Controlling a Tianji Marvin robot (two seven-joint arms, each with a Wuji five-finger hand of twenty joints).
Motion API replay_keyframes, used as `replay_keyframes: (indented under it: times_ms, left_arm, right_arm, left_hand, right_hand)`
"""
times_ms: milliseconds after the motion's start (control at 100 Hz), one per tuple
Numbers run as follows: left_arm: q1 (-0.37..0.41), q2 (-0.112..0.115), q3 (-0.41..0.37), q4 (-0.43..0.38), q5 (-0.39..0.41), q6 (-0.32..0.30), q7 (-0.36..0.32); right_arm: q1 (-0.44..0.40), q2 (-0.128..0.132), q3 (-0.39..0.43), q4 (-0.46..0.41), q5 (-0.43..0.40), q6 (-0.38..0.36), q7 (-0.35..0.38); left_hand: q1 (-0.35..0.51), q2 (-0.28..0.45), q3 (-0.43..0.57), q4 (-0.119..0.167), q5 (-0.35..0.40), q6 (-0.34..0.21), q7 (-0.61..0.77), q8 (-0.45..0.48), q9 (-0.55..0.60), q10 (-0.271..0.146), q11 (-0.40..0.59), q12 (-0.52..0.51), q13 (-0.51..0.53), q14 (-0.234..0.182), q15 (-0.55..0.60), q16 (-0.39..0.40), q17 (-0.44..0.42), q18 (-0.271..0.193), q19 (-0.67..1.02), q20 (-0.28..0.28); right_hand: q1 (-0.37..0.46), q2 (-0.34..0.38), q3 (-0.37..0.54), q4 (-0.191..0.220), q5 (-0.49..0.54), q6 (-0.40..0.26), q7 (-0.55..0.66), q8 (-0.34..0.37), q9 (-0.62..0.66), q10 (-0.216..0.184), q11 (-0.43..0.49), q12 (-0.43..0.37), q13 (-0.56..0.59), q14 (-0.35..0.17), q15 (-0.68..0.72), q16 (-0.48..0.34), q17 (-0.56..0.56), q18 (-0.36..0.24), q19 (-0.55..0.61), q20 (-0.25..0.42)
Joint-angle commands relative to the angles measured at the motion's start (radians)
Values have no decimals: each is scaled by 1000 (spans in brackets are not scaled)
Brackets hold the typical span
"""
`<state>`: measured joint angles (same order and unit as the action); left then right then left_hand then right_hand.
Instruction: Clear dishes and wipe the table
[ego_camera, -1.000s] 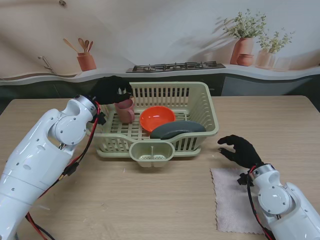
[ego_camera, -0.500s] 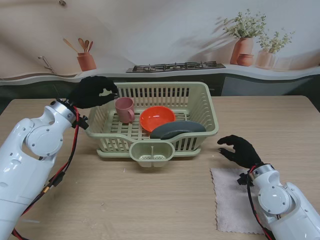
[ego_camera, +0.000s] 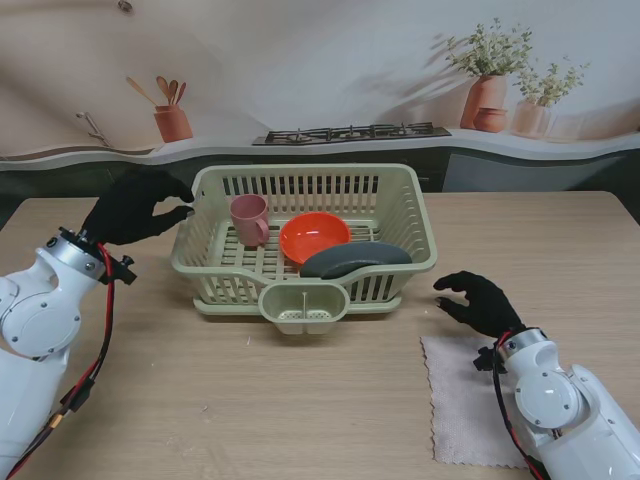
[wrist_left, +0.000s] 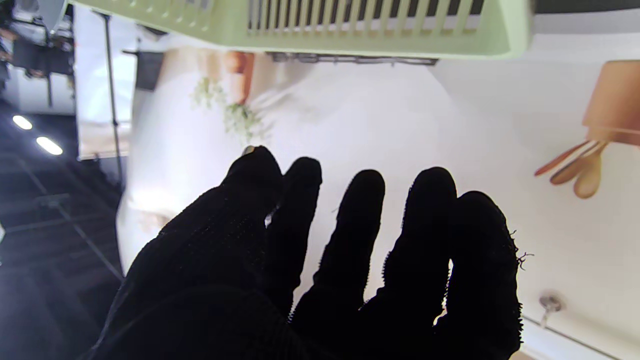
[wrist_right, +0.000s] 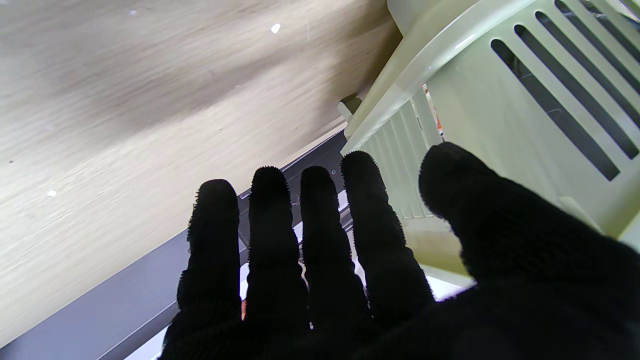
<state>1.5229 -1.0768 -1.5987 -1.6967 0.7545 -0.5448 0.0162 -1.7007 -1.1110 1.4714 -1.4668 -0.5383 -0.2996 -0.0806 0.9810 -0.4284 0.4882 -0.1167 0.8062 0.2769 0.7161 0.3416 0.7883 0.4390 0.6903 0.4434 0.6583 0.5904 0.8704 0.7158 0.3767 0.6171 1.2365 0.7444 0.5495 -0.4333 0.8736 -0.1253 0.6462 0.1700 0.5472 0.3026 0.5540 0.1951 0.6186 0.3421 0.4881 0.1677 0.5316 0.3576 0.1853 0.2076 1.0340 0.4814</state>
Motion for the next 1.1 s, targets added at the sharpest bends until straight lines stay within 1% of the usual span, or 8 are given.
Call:
replay_keyframes:
  times_ms: [0,230,480,610,780,930,1090]
  left_arm:
    - [30,1,-14,-10,3,-10,0]
    - [128,-7,-80,-30,47,-44,67]
    - [207,-20,-133,-8,120,-102,189]
    - [237,-25,-147,7,151,-114,247]
    - [270,-30,-157,24,192,-117,322]
    - [301,-31,-159,40,230,-101,383]
    - [334,-32,-160,53,253,-80,423]
  right_arm:
    - [-4,1,-2,-7,-5,2,16]
    - [-5,2,-3,-8,-8,1,20]
    - [-8,2,-6,-11,-8,9,24]
    - [-9,3,-7,-12,-9,12,27]
    - [-10,4,-10,-14,-10,18,31]
    - [-10,4,-13,-16,-10,23,34]
    - [-12,5,-14,-18,-11,28,36]
  left_hand:
    - [40,-4,-18,15,24,-4,5,2,3,15,5,19,6,27,8,16,2,28,9,0]
    - [35,0,-29,17,23,3,-14,0,-8,20,-4,15,-10,34,-1,14,-16,31,2,-2]
    - [42,4,-34,19,29,-4,-21,8,-3,14,-4,15,-8,30,-1,15,-20,33,1,-1]
    - [47,4,-36,20,30,-2,-24,10,-4,16,-6,14,-10,31,-4,15,-23,32,1,-1]
    - [47,5,-41,21,31,3,-28,11,-4,18,-7,14,-11,34,-4,15,-26,33,1,0]
    - [42,9,-46,21,35,5,-33,11,-7,21,-9,13,-16,38,-7,16,-34,35,-1,0]
    - [30,10,-46,23,37,12,-49,9,-13,22,-13,12,-28,41,-12,15,-47,37,-7,0]
  right_hand:
    - [-20,-7,14,34,3,0,2,8,18,-5,-7,-14,4,-5,-12,3,-8,13,4,11]
    - [-21,-7,14,34,4,-2,2,8,19,-5,-7,-14,5,-5,-12,3,-8,14,5,11]
    - [-21,-7,15,34,5,-1,2,7,20,-5,-8,-14,5,-5,-12,3,-9,14,4,11]
    - [-20,-8,15,35,6,-2,2,8,21,-5,-7,-14,6,-4,-11,3,-8,15,5,11]
    - [-21,-7,15,34,6,-1,2,8,21,-5,-8,-14,6,-5,-11,3,-9,14,4,11]
    - [-22,-8,15,34,6,0,1,7,21,-4,-8,-14,5,-5,-12,3,-9,15,4,11]
    - [-23,-9,16,34,6,0,1,7,21,-4,-8,-14,5,-4,-12,3,-10,16,4,11]
